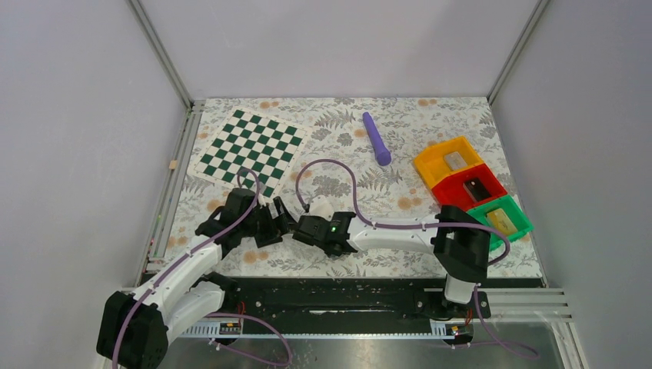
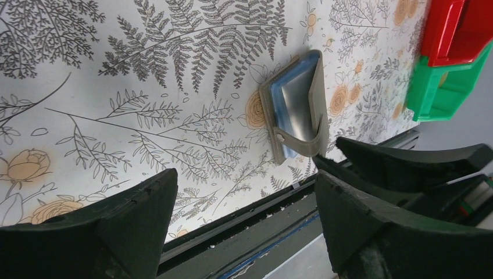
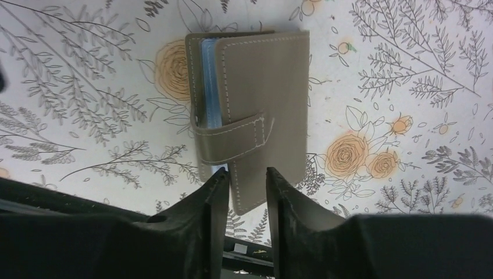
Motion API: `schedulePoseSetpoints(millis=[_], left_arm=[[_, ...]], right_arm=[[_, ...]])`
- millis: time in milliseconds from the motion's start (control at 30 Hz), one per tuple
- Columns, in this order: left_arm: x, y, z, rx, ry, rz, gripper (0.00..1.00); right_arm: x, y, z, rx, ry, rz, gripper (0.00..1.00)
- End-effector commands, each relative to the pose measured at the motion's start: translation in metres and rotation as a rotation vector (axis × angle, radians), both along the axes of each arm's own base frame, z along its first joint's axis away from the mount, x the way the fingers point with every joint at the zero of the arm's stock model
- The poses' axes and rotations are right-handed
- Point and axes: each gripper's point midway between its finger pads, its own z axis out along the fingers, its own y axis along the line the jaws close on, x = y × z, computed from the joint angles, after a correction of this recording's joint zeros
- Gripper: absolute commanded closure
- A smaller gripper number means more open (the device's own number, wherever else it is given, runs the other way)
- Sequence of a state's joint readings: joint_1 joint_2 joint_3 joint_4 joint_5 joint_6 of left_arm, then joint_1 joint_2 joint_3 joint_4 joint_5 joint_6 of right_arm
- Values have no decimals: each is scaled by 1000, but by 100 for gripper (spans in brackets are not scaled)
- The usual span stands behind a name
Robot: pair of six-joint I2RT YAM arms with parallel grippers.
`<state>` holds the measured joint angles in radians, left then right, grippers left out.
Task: Take the credit cards out of the card holder
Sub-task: Remove the credit card from the card holder.
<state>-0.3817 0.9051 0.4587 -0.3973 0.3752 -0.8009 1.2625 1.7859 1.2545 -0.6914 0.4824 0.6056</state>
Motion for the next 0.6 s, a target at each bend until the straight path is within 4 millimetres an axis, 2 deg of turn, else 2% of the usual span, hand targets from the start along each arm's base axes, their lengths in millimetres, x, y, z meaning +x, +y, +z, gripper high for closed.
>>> schedulePoseSetpoints(millis=[0,67,233,400,567], left_arm=[[4,-8,3,-53,-15,-17,15],[4,-8,1,-50,-10,-20,17],[4,-8,2,-48,-18,-22,19],[7,-12,3,-67,-23,-21,19],[7,-17,0,-97,0,-24,20]], right_arm=[[11,-12,3,65,-46,-62,70],[12,-15,-1,139,-12,-90,79],[19,-23,16,319,-6,-124,100],[17,-14,42,483,18,-114,100],[13,-5,56,545,36,-95,100]])
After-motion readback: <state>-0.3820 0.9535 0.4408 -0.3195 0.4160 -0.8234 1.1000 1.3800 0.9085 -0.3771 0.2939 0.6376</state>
